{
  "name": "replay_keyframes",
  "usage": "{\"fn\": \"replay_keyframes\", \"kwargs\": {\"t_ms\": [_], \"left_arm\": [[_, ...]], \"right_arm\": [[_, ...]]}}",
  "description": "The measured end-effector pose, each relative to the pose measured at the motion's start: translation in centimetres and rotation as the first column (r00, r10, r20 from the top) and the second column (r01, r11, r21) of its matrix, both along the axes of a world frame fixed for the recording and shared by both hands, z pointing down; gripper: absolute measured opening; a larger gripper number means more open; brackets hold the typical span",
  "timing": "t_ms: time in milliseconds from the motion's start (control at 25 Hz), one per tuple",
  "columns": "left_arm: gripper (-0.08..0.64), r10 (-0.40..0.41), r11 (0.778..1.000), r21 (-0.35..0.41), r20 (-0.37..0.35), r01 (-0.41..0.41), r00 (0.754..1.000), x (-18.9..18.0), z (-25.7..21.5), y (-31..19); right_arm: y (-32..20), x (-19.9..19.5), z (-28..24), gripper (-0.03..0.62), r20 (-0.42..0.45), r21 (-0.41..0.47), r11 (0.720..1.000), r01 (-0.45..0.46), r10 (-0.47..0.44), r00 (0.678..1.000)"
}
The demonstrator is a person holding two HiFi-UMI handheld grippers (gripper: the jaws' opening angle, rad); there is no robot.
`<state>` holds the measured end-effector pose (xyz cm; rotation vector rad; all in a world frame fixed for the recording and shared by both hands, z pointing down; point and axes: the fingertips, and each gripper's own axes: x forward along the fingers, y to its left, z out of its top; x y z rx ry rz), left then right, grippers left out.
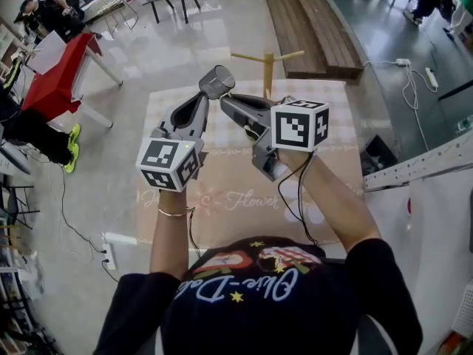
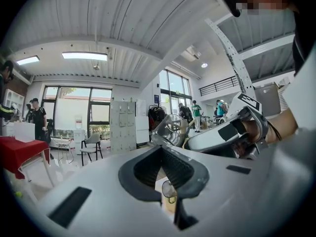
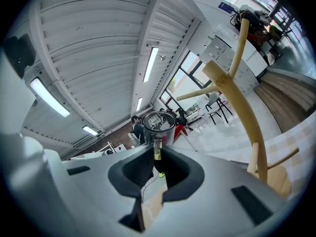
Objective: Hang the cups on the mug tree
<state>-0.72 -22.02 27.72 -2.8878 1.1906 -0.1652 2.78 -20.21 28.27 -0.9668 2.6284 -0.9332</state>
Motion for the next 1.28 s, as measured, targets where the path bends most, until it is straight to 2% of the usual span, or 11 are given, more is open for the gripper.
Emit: {"fn": "replay_keyframes", "kwargs": {"t_ms": [760, 1280], "left_arm": [[0.009, -0.008, 1.000, 0.012, -0.001, 0.008, 1.000, 0.3, -0.7, -2.8], [0.009, 0.013, 0.999, 0.032, 0.021, -0.014, 1.000, 1.5, -1.5, -3.3]], "right_arm": [[-2.7, 0.3, -0.5, 0.049, 0.051, -0.017, 1.000, -0.020, 0.021, 0.998], [-3.0, 1.3, -1.1, 0.049, 0.127, -0.045, 0.998, -0.043, 0.049, 0.991]]}}
